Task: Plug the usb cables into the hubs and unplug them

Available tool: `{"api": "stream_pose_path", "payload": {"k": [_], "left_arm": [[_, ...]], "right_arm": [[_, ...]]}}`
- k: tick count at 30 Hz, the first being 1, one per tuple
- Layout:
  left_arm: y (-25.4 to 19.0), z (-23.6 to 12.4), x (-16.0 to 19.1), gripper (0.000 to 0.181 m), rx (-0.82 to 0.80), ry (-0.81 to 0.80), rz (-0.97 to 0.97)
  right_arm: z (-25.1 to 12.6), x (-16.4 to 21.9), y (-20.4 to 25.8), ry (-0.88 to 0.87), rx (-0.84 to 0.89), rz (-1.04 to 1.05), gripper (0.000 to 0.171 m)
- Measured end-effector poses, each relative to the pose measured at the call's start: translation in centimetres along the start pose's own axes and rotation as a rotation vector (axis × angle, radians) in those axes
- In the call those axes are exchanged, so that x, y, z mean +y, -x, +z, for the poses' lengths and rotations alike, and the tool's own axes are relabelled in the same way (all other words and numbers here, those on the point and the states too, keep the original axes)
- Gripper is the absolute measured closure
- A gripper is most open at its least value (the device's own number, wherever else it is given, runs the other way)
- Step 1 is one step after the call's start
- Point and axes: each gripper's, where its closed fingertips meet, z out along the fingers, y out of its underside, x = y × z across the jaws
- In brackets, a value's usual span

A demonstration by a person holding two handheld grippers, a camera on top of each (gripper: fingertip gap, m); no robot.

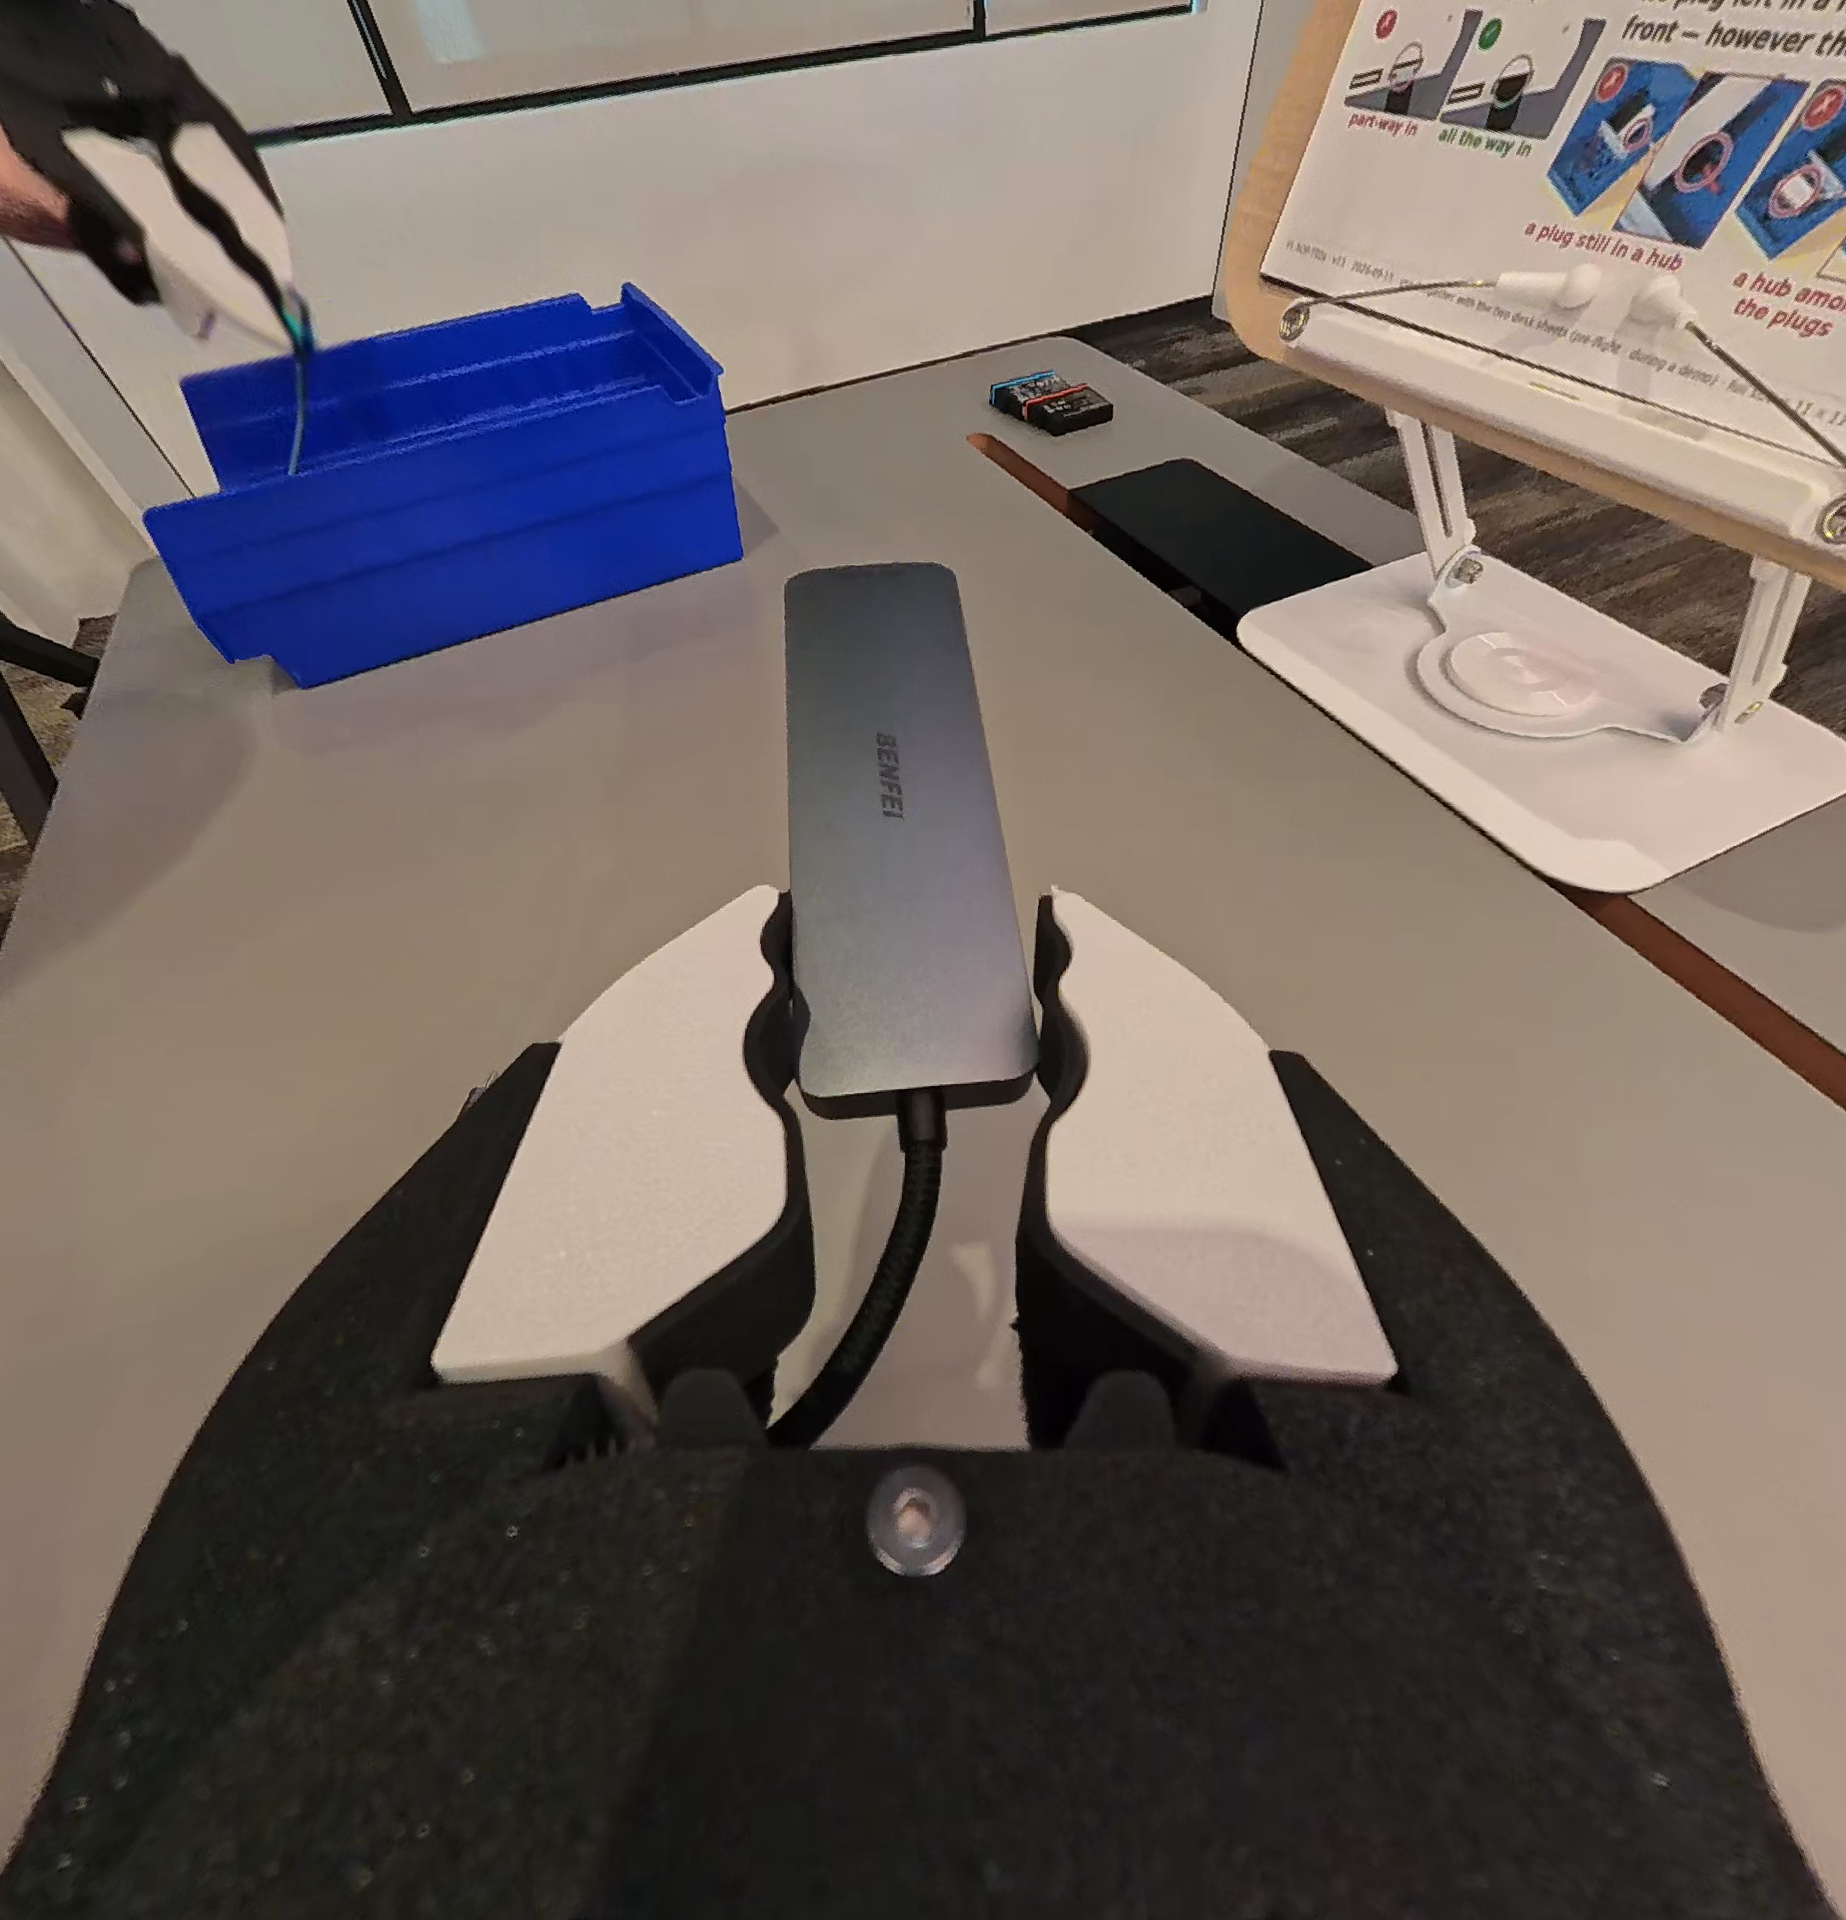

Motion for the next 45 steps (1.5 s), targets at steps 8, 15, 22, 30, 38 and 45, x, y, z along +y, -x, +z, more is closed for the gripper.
{"api": "stream_pose_path", "payload": {"k": [8, 15, 22, 30, 38, 45], "left_arm": [[1.2, -7.6, -9.4, 0.175, -0.073, -0.315, -0.102], [0.5, -12.1, -16.7, 0.174, -0.109, -0.448, -0.123], [-2.8, -14.7, -24.1, 0.175, -0.069, -0.533, -0.056], [-7.9, -11.8, -29.9, 0.175, 0.058, -0.559, 0.002], [-14.6, 3.1, -25.8, 0.175, 0.331, -0.291, 0.063], [-18.6, 15.8, -22.4, 0.175, 0.617, 0.001, -0.072]], "right_arm": [[-0.6, -1.0, 0.3, -0.010, -0.008, -0.041, 0.128], [-1.9, -1.4, 0.4, -0.031, -0.009, -0.059, 0.128], [-3.2, -1.8, 0.5, -0.059, -0.020, -0.071, 0.128], [-4.4, -1.8, 0.8, -0.087, -0.031, -0.072, 0.128], [-5.6, -0.8, 1.5, -0.080, -0.040, -0.069, 0.128], [-6.2, -0.1, 2.1, -0.068, -0.046, -0.072, 0.128]]}}
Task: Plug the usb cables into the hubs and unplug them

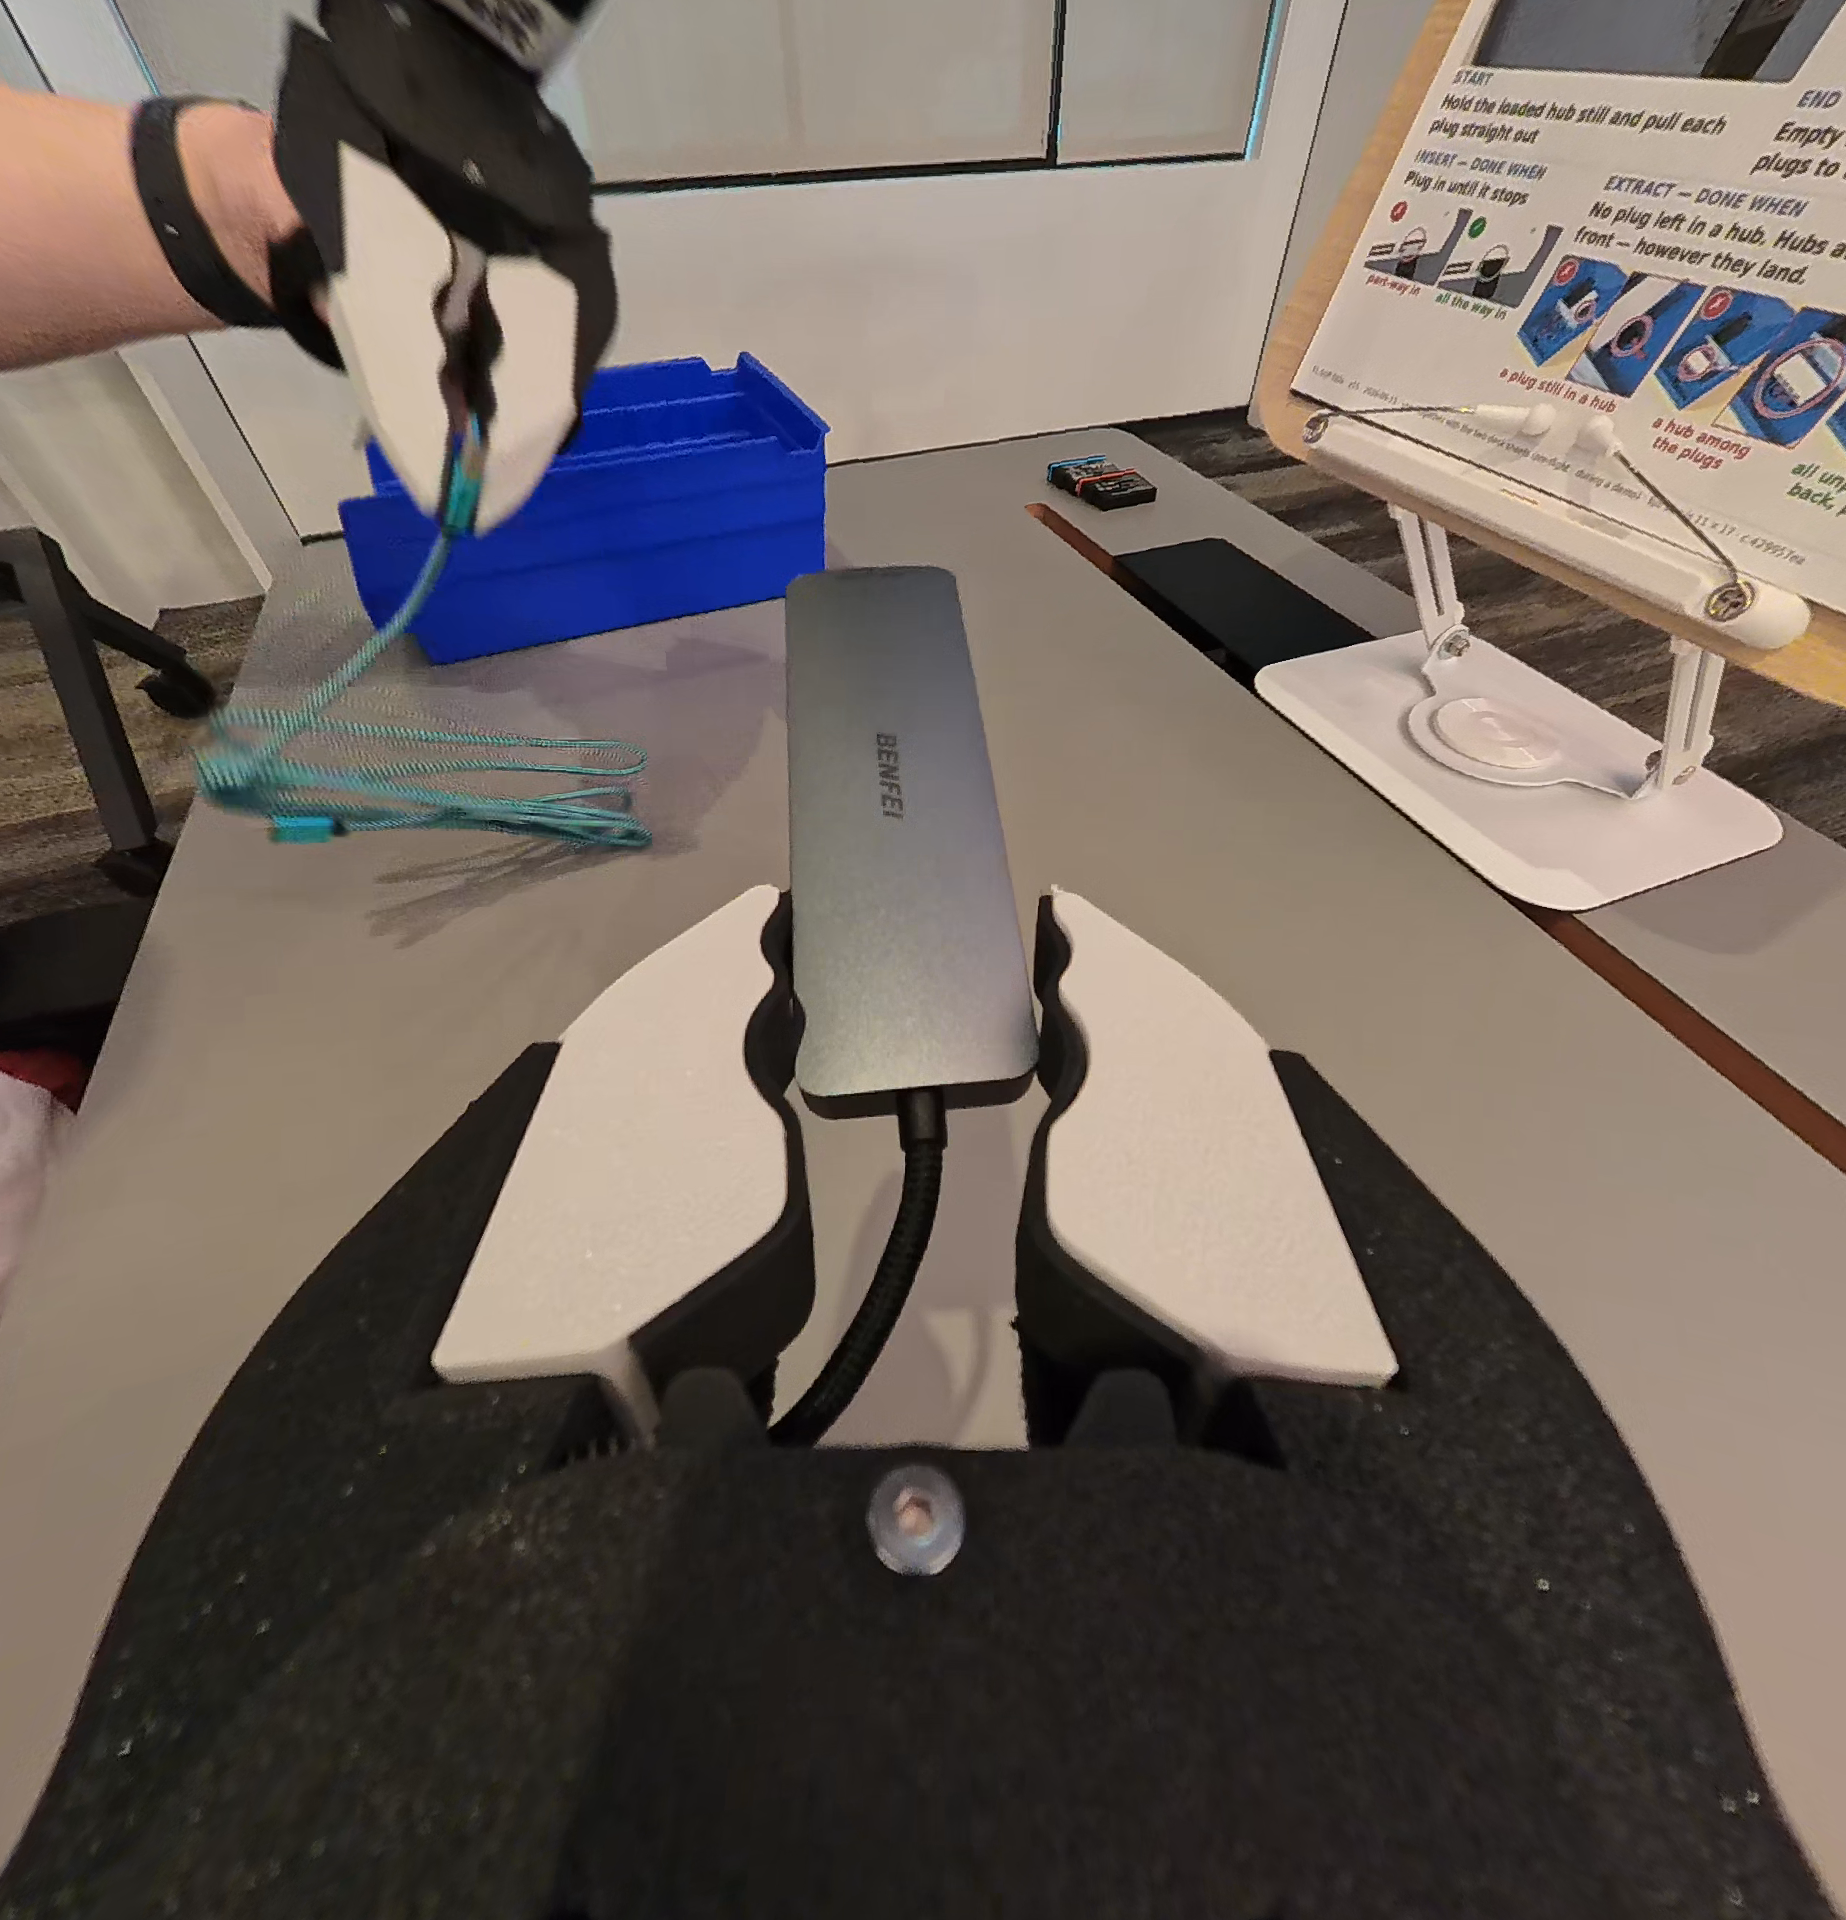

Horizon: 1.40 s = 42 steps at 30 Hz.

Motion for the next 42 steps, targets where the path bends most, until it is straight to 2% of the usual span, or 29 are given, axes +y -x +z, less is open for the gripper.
{"api": "stream_pose_path", "payload": {"k": [4, 8, 11, 18, 23, 26, 29, 32, 35, 40, 42], "left_arm": [[0.6, 6.3, 3.1, 0.175, 0.087, 0.184, -0.106], [1.7, 10.5, 5.4, 0.175, 0.090, 0.256, -0.187], [2.6, 11.6, 5.7, 0.175, 0.081, 0.241, -0.227], [2.9, 12.5, 6.4, 0.173, 0.180, 0.138, -0.440], [2.5, 13.3, 7.7, 0.170, 0.217, 0.132, -0.447], [3.1, 13.2, 8.8, 0.170, 0.076, 0.186, -0.329], [4.8, 12.4, 9.7, 0.172, -0.176, 0.254, -0.156], [5.0, 11.9, 9.2, 0.176, -0.375, 0.248, 0.005], [4.0, 12.7, 9.1, 0.161, -0.524, 0.240, 0.109], [4.3, 13.6, 10.8, 0.141, -0.749, 0.292, 0.143], [3.9, 14.2, 10.5, 0.143, -0.748, 0.253, 0.119]], "right_arm": [[-0.1, 0.6, 0.3, 0.004, -0.005, 0.003, 0.128], [-0.3, 1.2, 0.5, -0.001, -0.011, 0.007, 0.128], [-0.5, 1.6, 0.6, -0.003, -0.014, 0.010, 0.128], [-1.0, 2.3, 0.5, -0.012, -0.025, 0.011, 0.128], [-1.4, 2.3, 0.3, -0.023, -0.025, 0.009, 0.128], [-1.5, 2.3, 0.3, -0.020, -0.024, 0.004, 0.128], [-1.6, 2.2, 0.3, -0.017, -0.021, -0.003, 0.128], [-1.8, 2.1, 0.3, -0.020, -0.018, -0.005, 0.128], [-1.8, 2.2, 0.3, -0.017, -0.017, -0.005, 0.128], [-2.1, 2.3, 0.5, -0.025, -0.022, 0.000, 0.128], [-2.2, 2.3, 0.7, -0.033, -0.024, 0.000, 0.128]]}}
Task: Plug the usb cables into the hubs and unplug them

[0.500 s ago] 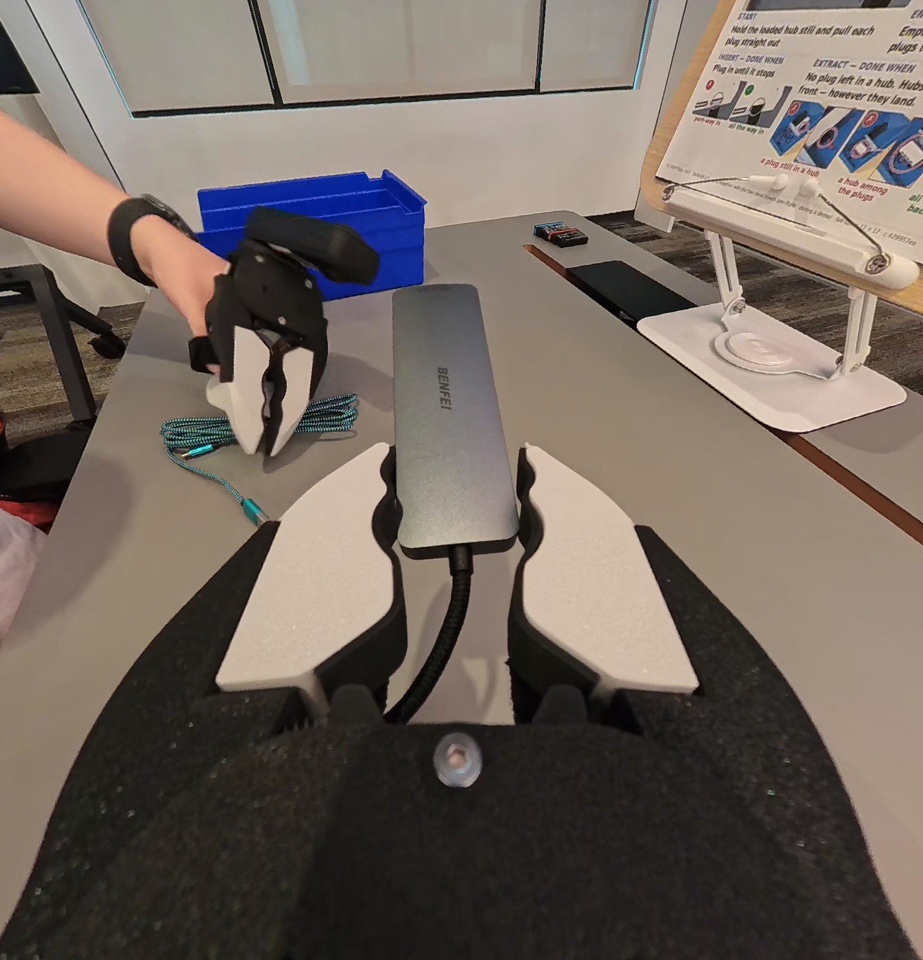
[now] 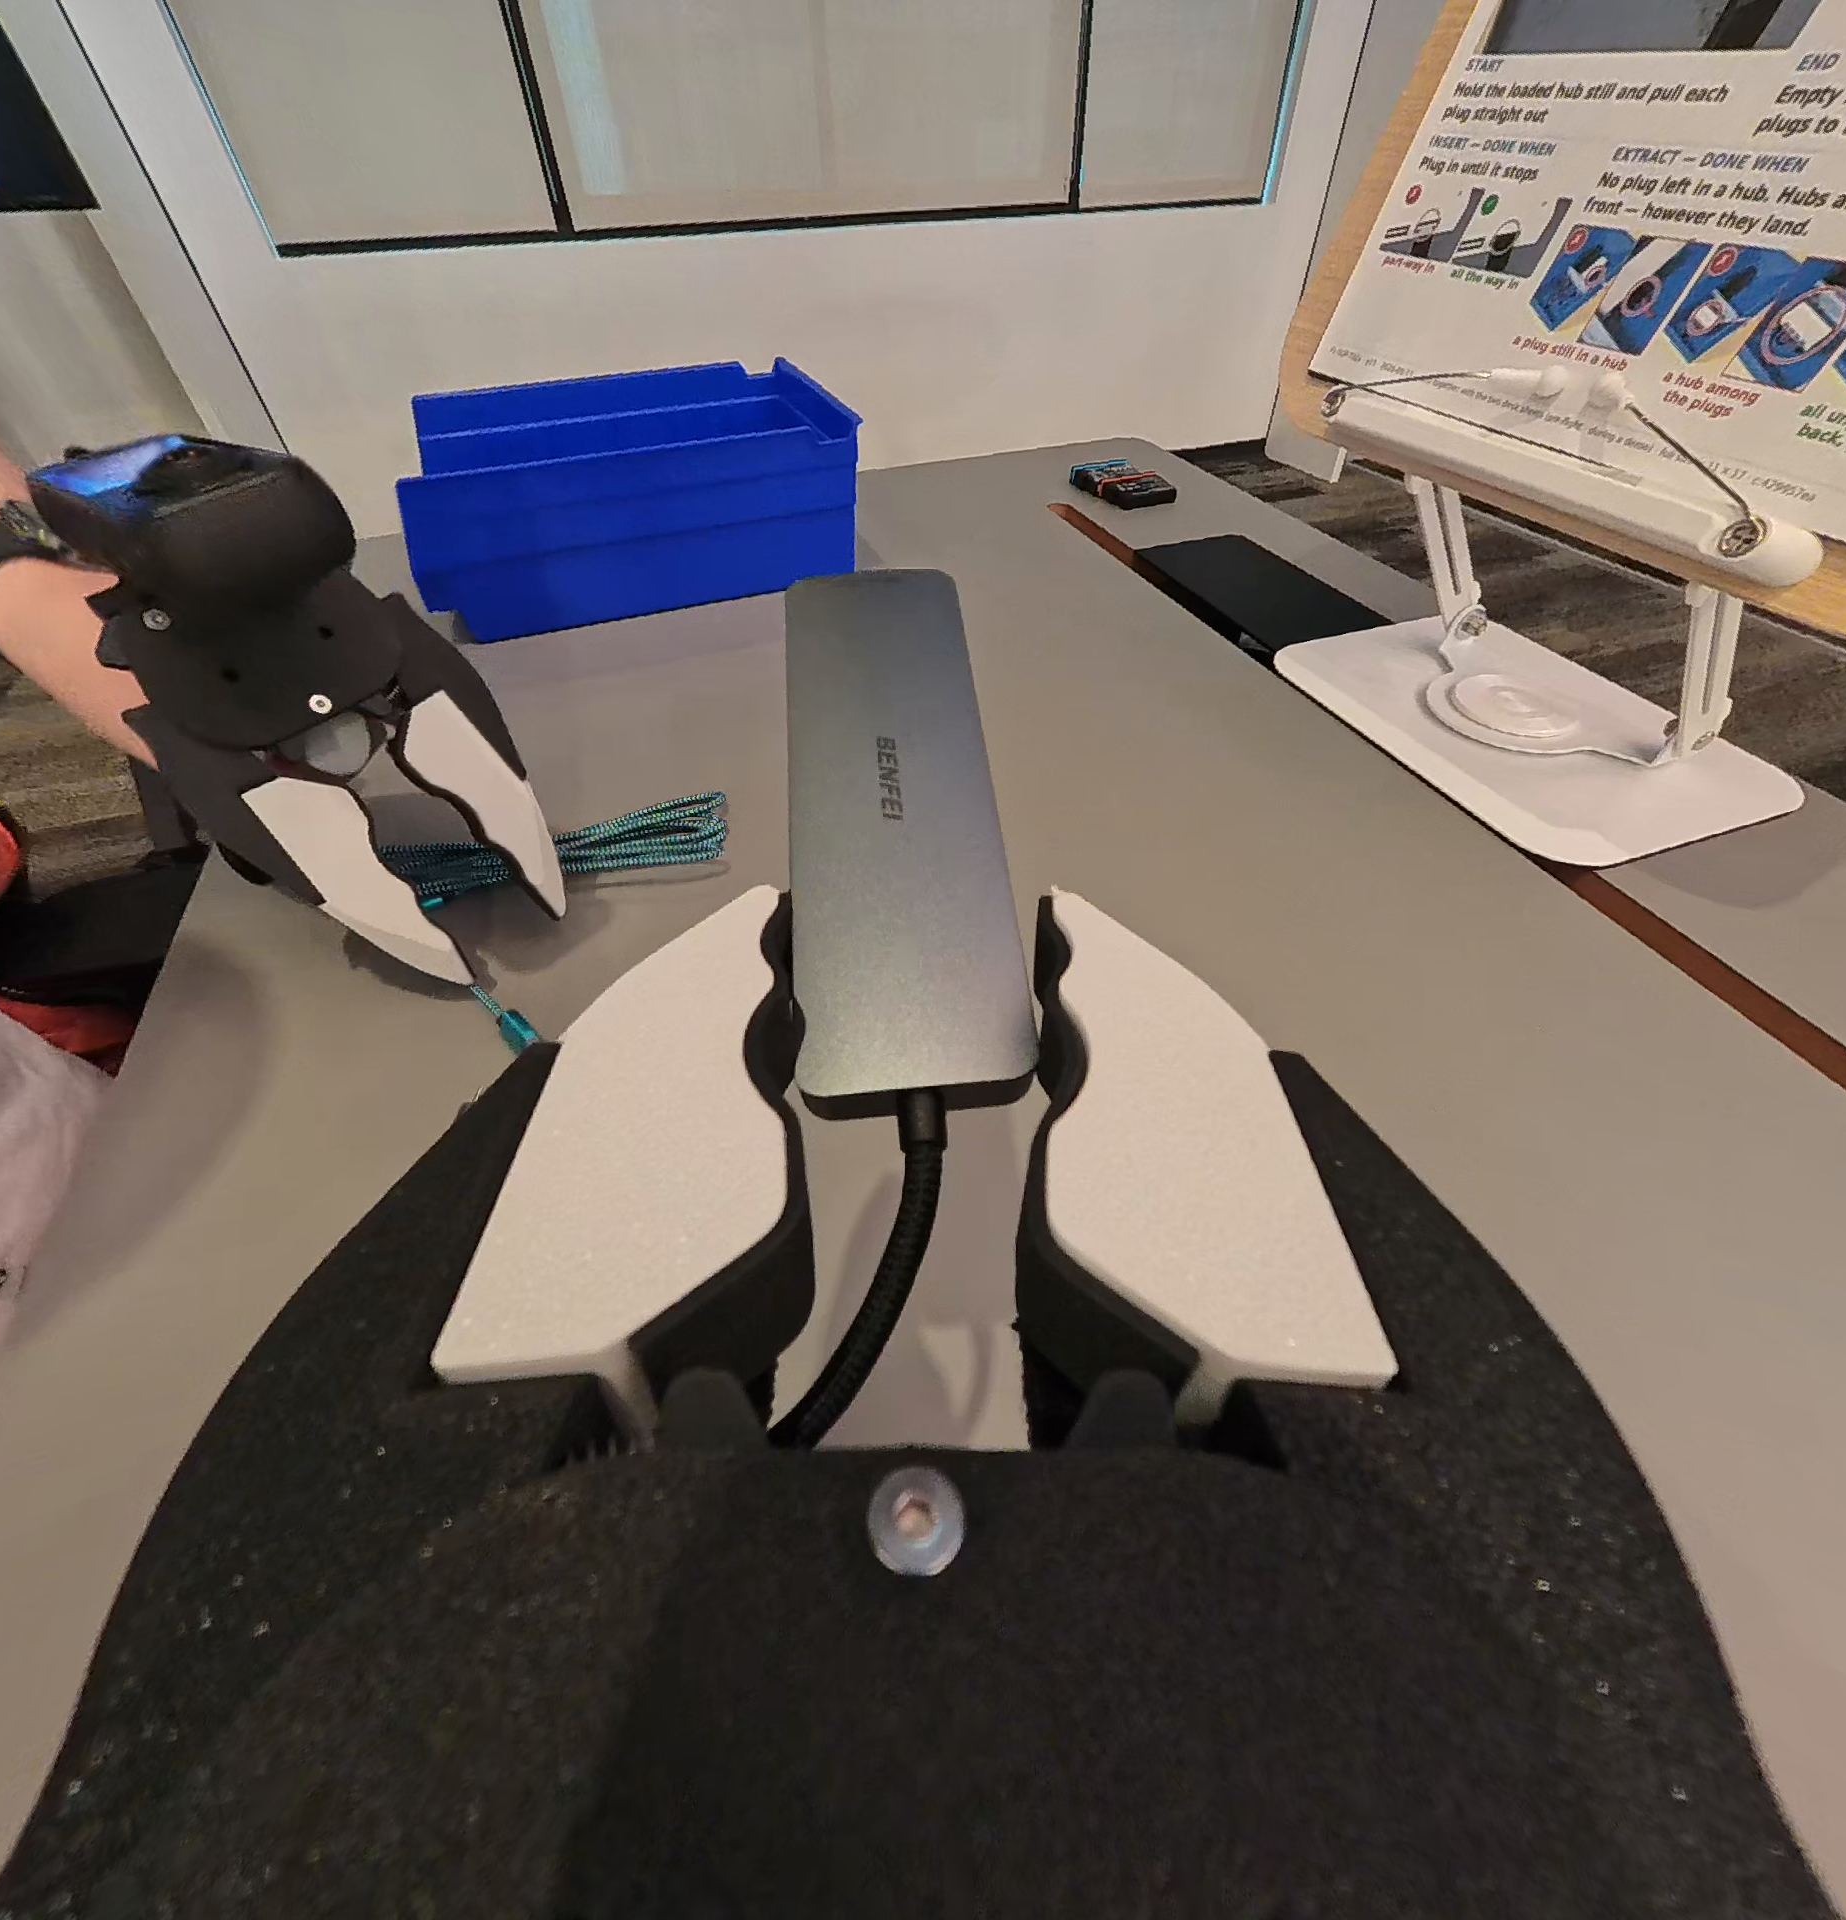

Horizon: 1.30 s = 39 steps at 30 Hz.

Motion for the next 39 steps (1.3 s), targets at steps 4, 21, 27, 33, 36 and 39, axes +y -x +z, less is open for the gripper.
{"api": "stream_pose_path", "payload": {"k": [4, 21, 27, 33, 36, 39], "left_arm": [[-0.6, 0.2, -0.9, 0.146, -0.030, -0.011, 0.026], [-1.2, 1.6, -2.3, 0.166, -0.277, -0.033, 0.150], [-1.1, 1.8, -2.2, 0.178, -0.292, -0.042, 0.153], [-1.1, 1.9, -2.1, 0.178, -0.128, -0.027, 0.056], [-0.2, 1.3, -2.3, 0.178, -0.094, -0.014, 0.047], [0.9, -0.2, -3.3, 0.179, -0.090, -0.043, 0.054]], "right_arm": [[-0.3, 0.0, 0.3, -0.009, -0.005, 0.002, 0.128], [-1.5, -0.7, 1.3, -0.061, -0.019, -0.011, 0.128], [-1.9, -0.8, 1.6, -0.069, -0.026, -0.014, 0.128], [-1.8, -0.5, 1.5, -0.062, -0.035, -0.003, 0.128], [-1.5, -0.1, 1.5, -0.044, -0.042, 0.006, 0.128], [-0.8, 0.4, 1.4, -0.023, -0.049, 0.023, 0.128]]}}
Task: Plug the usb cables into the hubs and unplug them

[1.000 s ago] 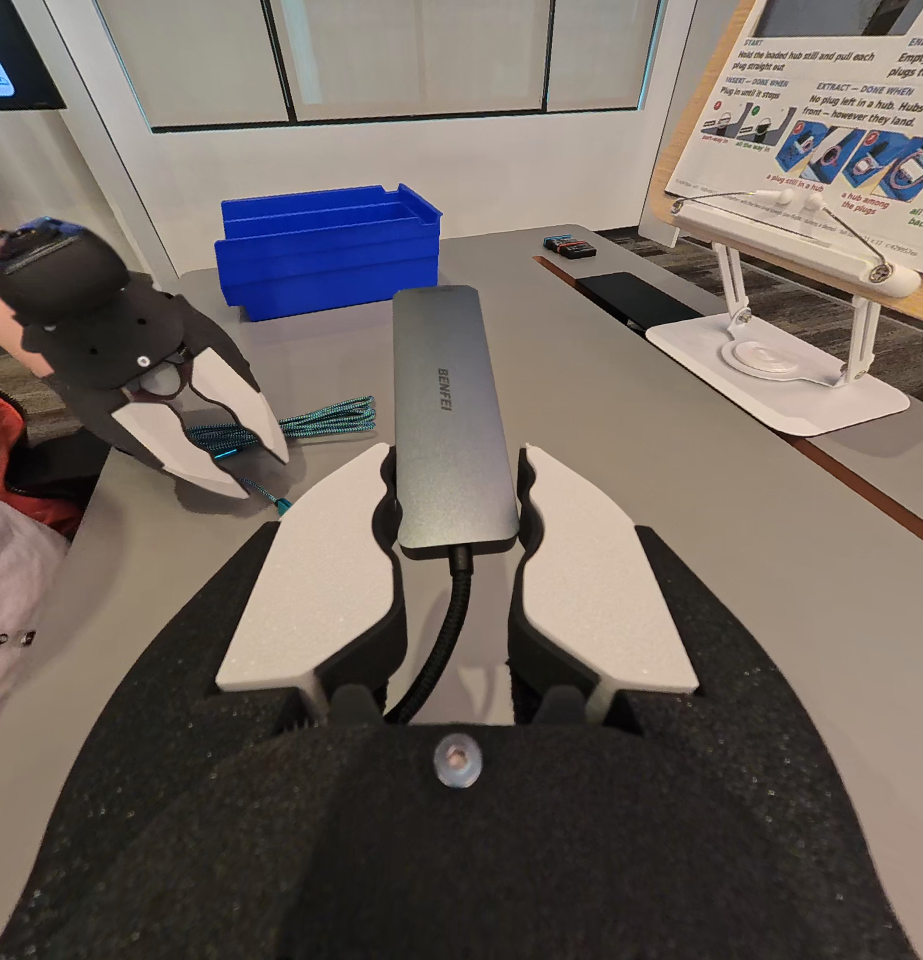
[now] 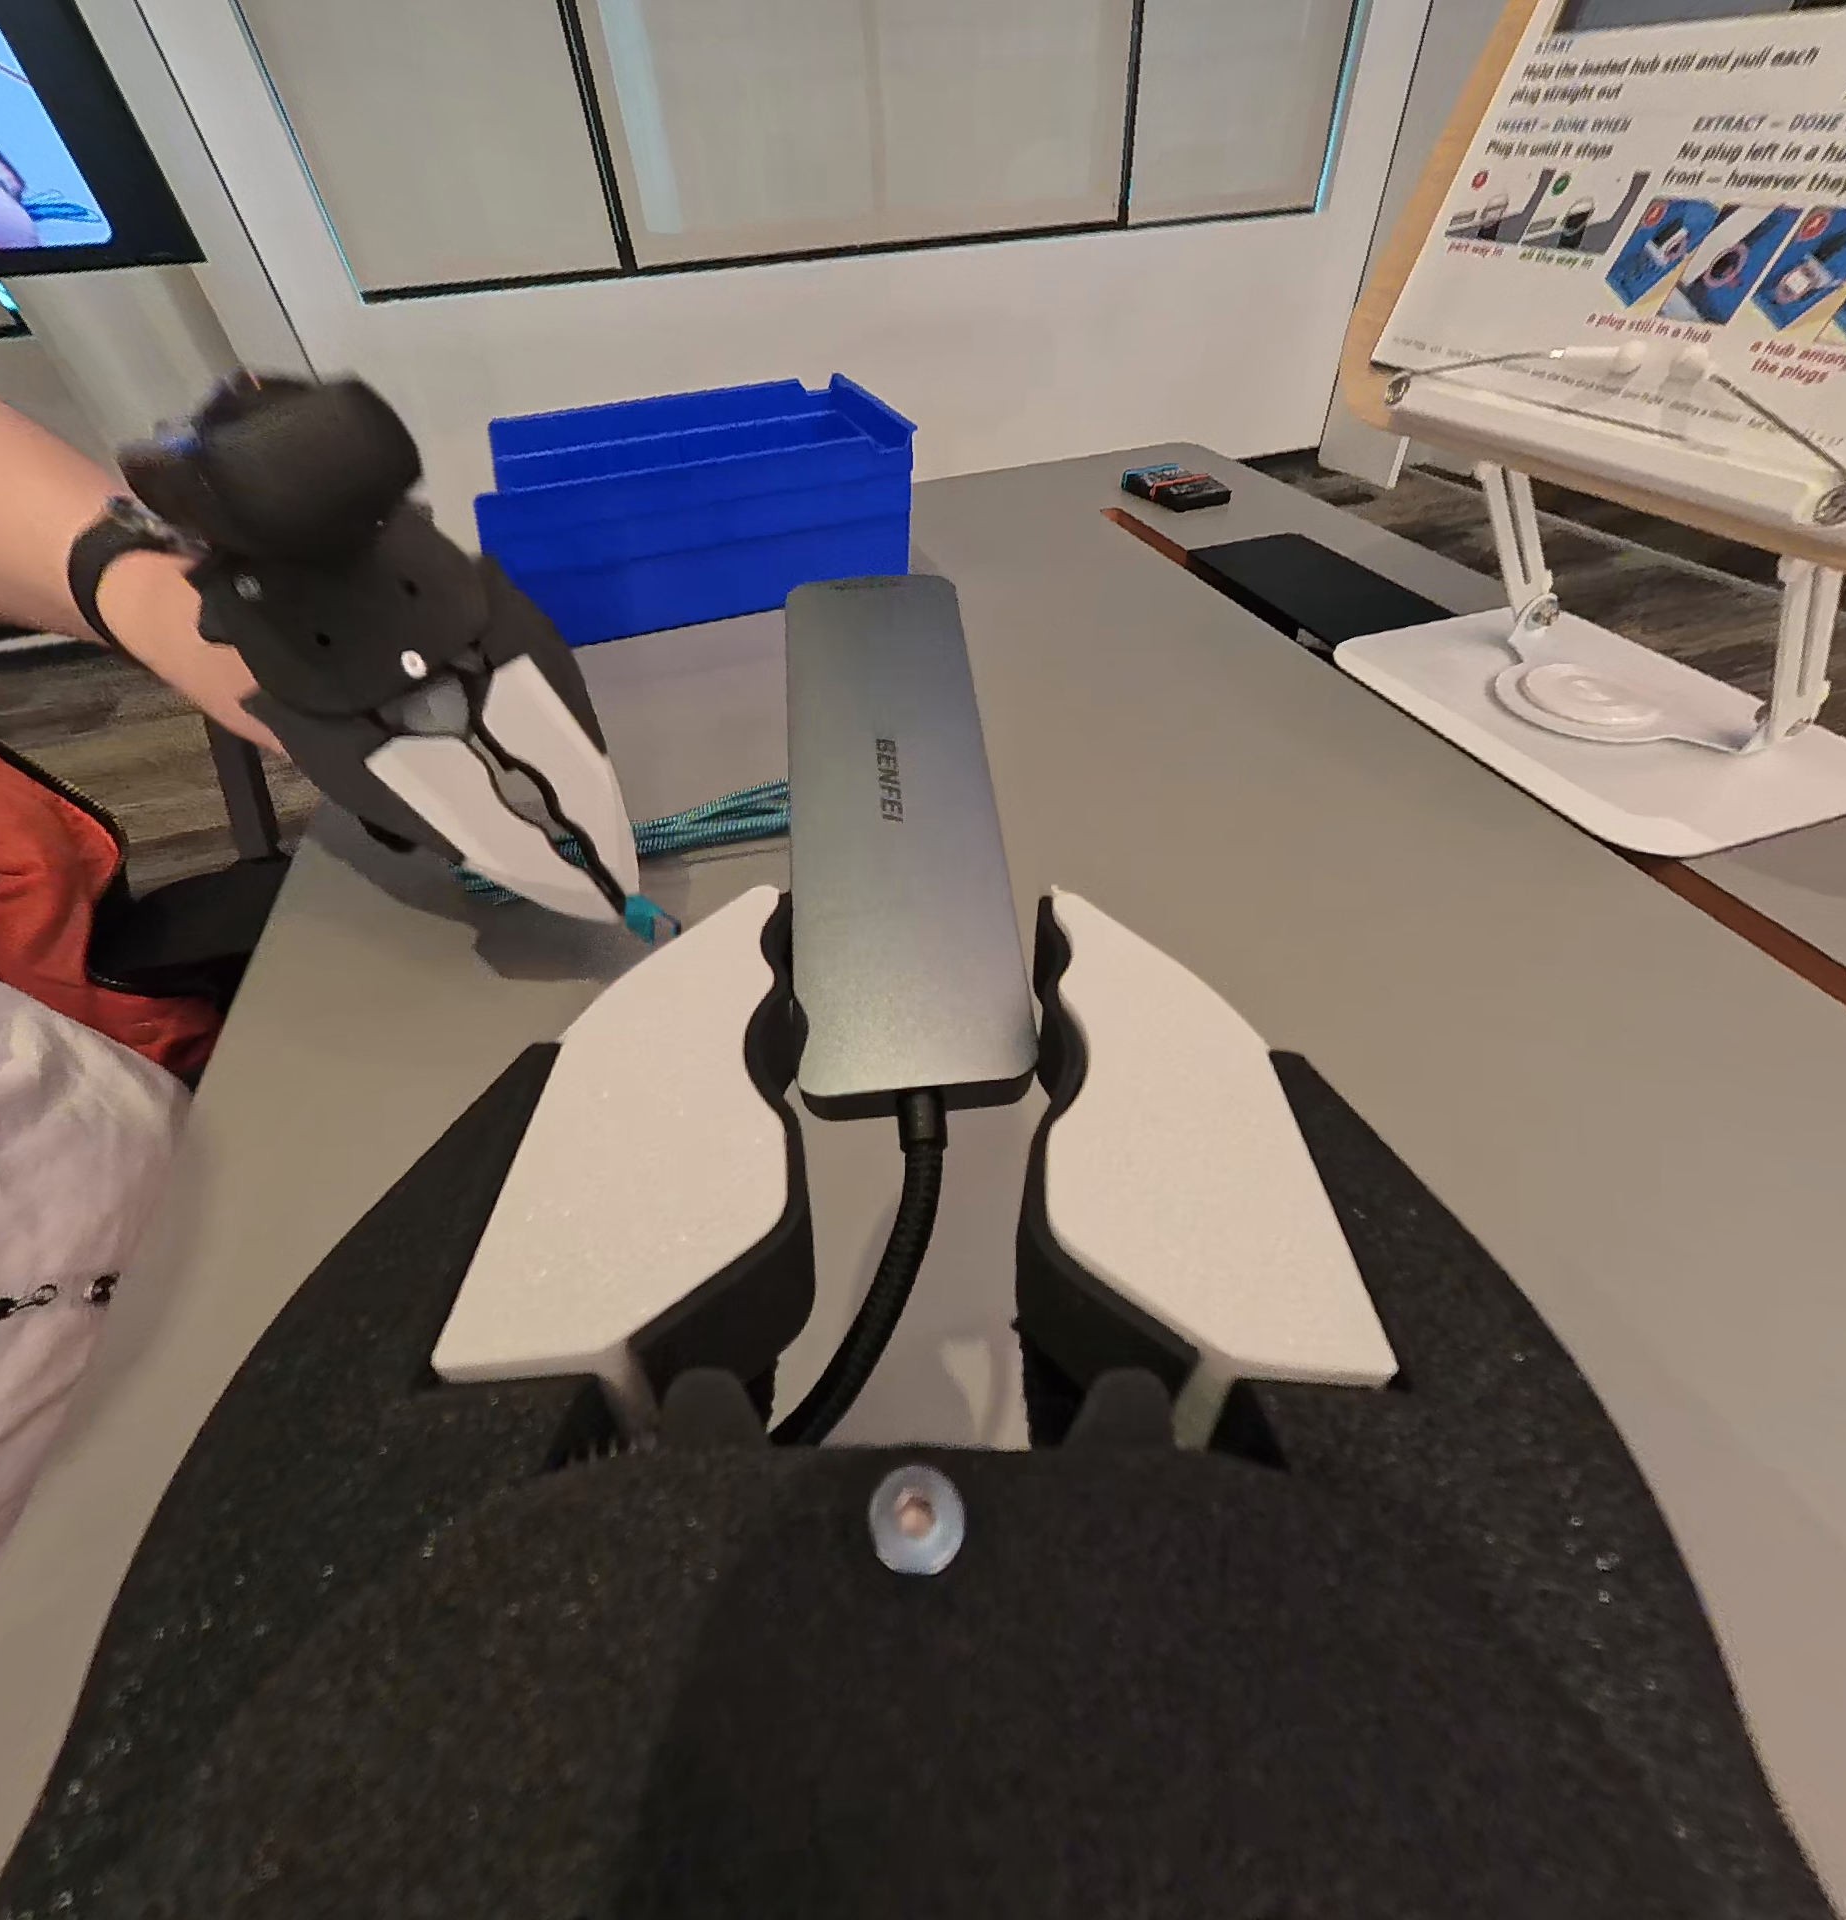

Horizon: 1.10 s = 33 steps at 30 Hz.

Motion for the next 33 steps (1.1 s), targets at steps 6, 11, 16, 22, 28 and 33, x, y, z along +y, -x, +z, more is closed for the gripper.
{"api": "stream_pose_path", "payload": {"k": [6, 11, 16, 22, 28, 33], "left_arm": [[3.3, -3.4, -2.1, 0.179, -0.025, -0.088, -0.053], [4.8, -5.1, -2.9, 0.179, 0.001, -0.148, -0.112], [4.7, -5.2, -2.2, 0.179, 0.089, -0.178, -0.172], [4.5, -5.6, -2.2, 0.179, 0.154, -0.205, -0.200], [4.5, -6.0, -2.6, 0.179, 0.182, -0.229, -0.201], [5.0, -6.3, -2.9, 0.179, 0.169, -0.244, -0.197]], "right_arm": [[2.5, 1.0, 0.5, 0.046, 0.013, -0.026, 0.128], [5.3, 2.3, 1.1, 0.127, 0.047, -0.084, 0.128], [7.0, 5.8, 0.6, 0.245, 0.074, -0.034, 0.128], [8.0, 10.6, -0.1, 0.430, 0.120, 0.073, 0.128], [8.2, 11.9, -0.4, 0.494, 0.163, 0.083, 0.128], [7.9, 12.2, -0.5, 0.546, 0.169, 0.118, 0.128]]}}
